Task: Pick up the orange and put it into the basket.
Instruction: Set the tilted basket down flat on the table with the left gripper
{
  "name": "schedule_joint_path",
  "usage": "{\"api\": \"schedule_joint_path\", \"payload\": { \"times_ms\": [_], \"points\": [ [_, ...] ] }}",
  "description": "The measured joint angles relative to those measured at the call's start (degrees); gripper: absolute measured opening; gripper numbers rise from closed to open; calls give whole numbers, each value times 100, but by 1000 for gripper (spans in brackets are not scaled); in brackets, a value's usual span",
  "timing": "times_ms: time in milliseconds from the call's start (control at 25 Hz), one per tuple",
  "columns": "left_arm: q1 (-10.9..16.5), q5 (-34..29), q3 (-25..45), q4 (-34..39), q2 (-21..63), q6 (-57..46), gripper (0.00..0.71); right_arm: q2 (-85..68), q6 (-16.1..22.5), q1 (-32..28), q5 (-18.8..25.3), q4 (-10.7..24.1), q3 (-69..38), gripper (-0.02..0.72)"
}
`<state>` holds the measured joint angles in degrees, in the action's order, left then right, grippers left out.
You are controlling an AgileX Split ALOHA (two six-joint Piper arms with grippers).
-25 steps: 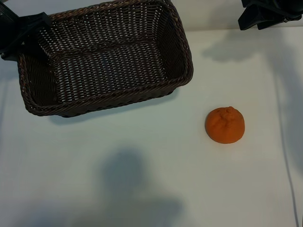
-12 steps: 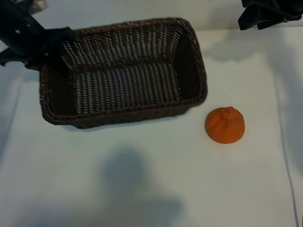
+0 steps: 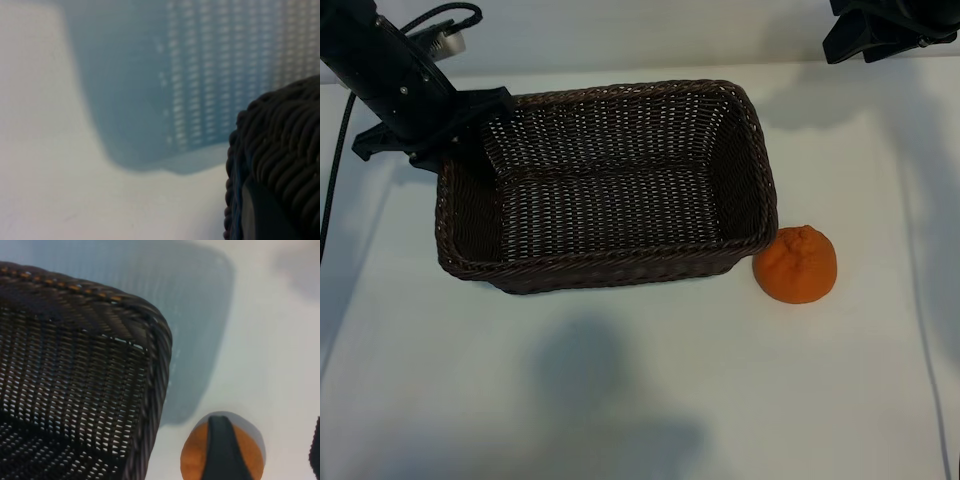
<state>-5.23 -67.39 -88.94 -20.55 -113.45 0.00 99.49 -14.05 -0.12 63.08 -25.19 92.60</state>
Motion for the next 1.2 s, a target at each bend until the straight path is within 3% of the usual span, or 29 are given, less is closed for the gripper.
{"api": "schedule_joint_path", "payload": {
  "times_ms": [1200],
  "points": [
    [0, 658, 0, -25, -567, 370, 175, 0, 0, 0, -5, 0, 0, 419]
  ]
}}
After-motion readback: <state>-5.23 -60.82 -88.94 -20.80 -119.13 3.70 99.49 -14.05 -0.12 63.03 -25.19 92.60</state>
